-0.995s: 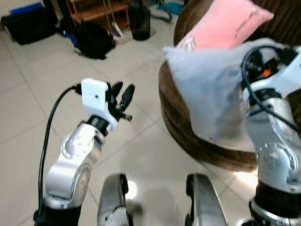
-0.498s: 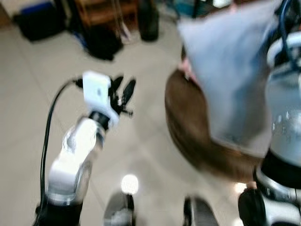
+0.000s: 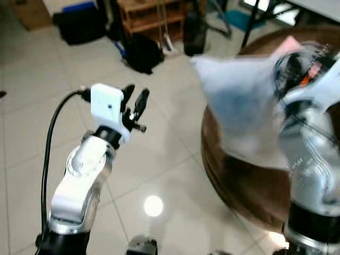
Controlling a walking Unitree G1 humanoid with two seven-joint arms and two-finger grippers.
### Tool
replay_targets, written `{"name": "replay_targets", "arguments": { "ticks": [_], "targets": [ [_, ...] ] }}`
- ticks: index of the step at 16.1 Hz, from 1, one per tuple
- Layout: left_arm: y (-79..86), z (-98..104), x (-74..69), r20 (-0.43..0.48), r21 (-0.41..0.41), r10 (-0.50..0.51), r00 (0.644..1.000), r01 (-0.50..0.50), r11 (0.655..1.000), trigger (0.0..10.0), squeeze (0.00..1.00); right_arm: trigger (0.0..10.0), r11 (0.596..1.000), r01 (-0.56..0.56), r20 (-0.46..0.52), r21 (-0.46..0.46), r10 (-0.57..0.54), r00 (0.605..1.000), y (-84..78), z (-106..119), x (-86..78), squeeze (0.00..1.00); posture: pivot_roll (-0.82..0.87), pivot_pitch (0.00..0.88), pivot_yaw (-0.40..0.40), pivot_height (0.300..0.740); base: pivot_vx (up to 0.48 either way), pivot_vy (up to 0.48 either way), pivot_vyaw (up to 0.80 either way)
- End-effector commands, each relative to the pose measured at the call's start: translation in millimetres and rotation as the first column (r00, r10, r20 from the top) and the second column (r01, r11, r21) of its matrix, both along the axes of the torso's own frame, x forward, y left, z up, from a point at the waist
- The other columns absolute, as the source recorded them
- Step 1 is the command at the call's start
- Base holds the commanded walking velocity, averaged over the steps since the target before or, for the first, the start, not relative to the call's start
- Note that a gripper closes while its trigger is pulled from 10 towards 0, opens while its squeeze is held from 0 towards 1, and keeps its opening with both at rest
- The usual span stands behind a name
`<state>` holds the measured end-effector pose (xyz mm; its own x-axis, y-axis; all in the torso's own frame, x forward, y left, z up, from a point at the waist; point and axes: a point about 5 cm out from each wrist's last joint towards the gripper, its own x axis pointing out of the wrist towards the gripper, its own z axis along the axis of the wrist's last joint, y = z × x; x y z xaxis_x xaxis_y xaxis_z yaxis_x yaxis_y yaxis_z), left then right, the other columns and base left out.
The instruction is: Move the pillow to the sofa from floor
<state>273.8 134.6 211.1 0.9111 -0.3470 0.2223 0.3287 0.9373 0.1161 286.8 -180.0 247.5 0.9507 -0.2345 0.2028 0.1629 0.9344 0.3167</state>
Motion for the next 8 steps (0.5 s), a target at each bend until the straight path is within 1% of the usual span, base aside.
{"name": "replay_targets", "arguments": {
  "ticks": [1, 2, 3, 4, 8],
  "targets": [
    [0.6, 1.4, 2.5, 0.014, 0.021, 0.01, 1.0, -0.01, 1.0, 10.0, 0.0, 10.0, 0.999, -0.007, 0.087, -0.051, 0.011, 0.996, 4.6, 12.8, -4.5, 0.0, -0.02, 0.064, 0.048, 0.74, 0.0, 0.0, 0.0],
    [2.3, 1.8, 4.6, 0.015, 0.01, 0.011, 1.0, -0.011, 1.0, 10.0, 0.0, 10.0, 0.998, -0.027, 0.083, -0.054, 0.031, 0.996, 7.6, 11.2, -3.7, 0.0, -0.02, 0.062, 0.053, 0.74, 0.315, 0.0, 0.0],
    [3.1, 2.8, 5.7, 0.018, 0.009, 0.008, 1.0, -0.008, 1.0, 10.0, 0.0, 10.0, 0.997, -0.031, 0.046, -0.064, 0.034, 0.998, 8.7, 7.2, -1.9, 0.0, -0.02, 0.062, 0.052, 0.74, 0.36, 0.0, 0.0],
    [2.7, 3.2, 6.2, 0.018, 0.015, 0.003, 1.0, -0.004, 1.0, 10.0, 0.0, 10.0, 0.999, -0.034, 0.036, -0.034, 0.035, 0.999, 9.6, 4.7, -1.1, 0.0, -0.02, 0.064, 0.053, 0.74, 0.36, 0.0, 0.0],
    [0.6, -0.1, 3.4, 0.01, 0.029, -0.014, 1.0, 0.014, 0.999, 10.0, 0.0, 10.0, 0.994, -0.093, 0.009, -0.052, 0.094, 0.996, 25.1, -1.6, 1.9, 0.0, -0.02, 0.066, 0.053, 0.74, 0.363, 0.0, -0.8]
  ]
}}
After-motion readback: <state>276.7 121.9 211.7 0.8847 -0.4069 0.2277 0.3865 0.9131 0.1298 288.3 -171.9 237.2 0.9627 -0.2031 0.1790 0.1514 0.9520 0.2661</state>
